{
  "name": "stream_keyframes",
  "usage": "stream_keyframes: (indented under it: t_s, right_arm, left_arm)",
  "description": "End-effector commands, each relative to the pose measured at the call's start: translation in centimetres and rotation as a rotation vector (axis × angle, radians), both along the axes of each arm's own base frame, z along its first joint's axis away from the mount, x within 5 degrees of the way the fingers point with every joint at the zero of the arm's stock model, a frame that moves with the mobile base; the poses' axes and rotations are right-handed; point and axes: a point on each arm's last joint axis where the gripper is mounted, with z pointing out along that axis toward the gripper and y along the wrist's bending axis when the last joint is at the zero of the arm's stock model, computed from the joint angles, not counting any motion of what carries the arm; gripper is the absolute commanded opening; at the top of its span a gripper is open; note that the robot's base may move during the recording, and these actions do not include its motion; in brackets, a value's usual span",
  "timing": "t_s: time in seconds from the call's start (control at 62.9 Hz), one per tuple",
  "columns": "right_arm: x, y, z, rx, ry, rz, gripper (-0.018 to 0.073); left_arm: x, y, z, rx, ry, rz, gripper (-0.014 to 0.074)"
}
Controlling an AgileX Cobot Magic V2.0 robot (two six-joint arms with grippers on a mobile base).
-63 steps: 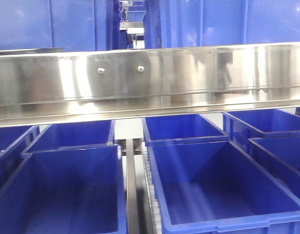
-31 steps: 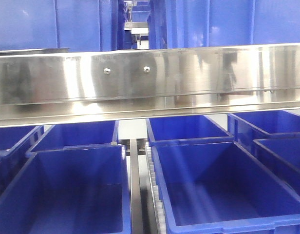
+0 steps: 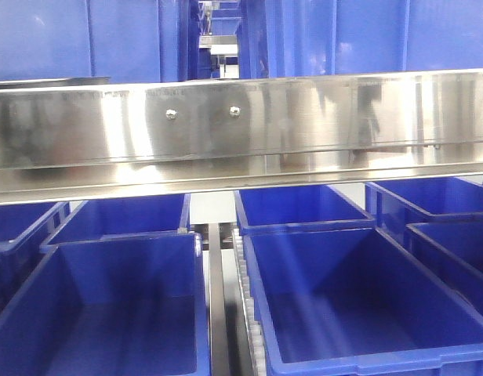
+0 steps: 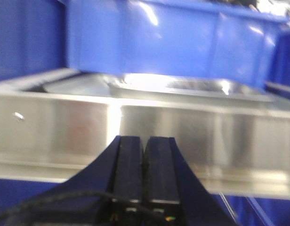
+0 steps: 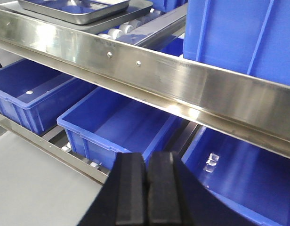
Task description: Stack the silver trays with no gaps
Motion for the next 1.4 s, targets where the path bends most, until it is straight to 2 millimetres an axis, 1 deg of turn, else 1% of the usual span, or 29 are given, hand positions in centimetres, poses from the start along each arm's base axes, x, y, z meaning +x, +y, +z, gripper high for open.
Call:
stream_keyframes:
  t_s: [0.0,0.621,0.732,0.811,0.939,1.161,1.289,1.384]
  right_arm:
    - [0.2,0.2,1.6,0.045,-0.095,0.012,0.0054]
    - [0.2,0.1,1.6,0.033,-0.107,0.006,0.0054]
    - [0.5,-0.5,1.2,-0.011,-0.143,-0.054,0.0054]
    - [0.6,-1.3,0.6,-0.018,-0.211,-0.136,0.0054]
    - [0.3,-2.7,-1.0,0.024,-0.331,-0.275,0.0054]
    - [-0.8,-4.6,-6.0,0.082,-0.43,-0.541,0.0054]
    - [-1.2,-5.0,-8.8,0.072,-0.434,-0.599,0.0054]
    - [-1.3,-5.1,-10.4,0.066,-0.425,-0.606,0.0054]
  left_arm:
    - [-0.5,0.1,1.1,0.001,-0.127,0.012,-0.0048]
    - [-0.5,0.1,1.1,0.001,-0.127,0.012,-0.0048]
    - [-0.5,0.1,1.1,0.001,-0.127,0.012,-0.0048]
    - [-0.5,0.1,1.1,0.001,-0.127,0.012,-0.0048]
    - [-0.5,0.1,1.1,0.001,-0.127,0.012,-0.0048]
    - [-0.5,0.1,1.1,0.001,-0.127,0.012,-0.0048]
    - [-0.5,0.1,1.1,0.001,-0.127,0.012,-0.0048]
    - [-0.5,0.1,1.1,0.001,-0.127,0.012,-0.0048]
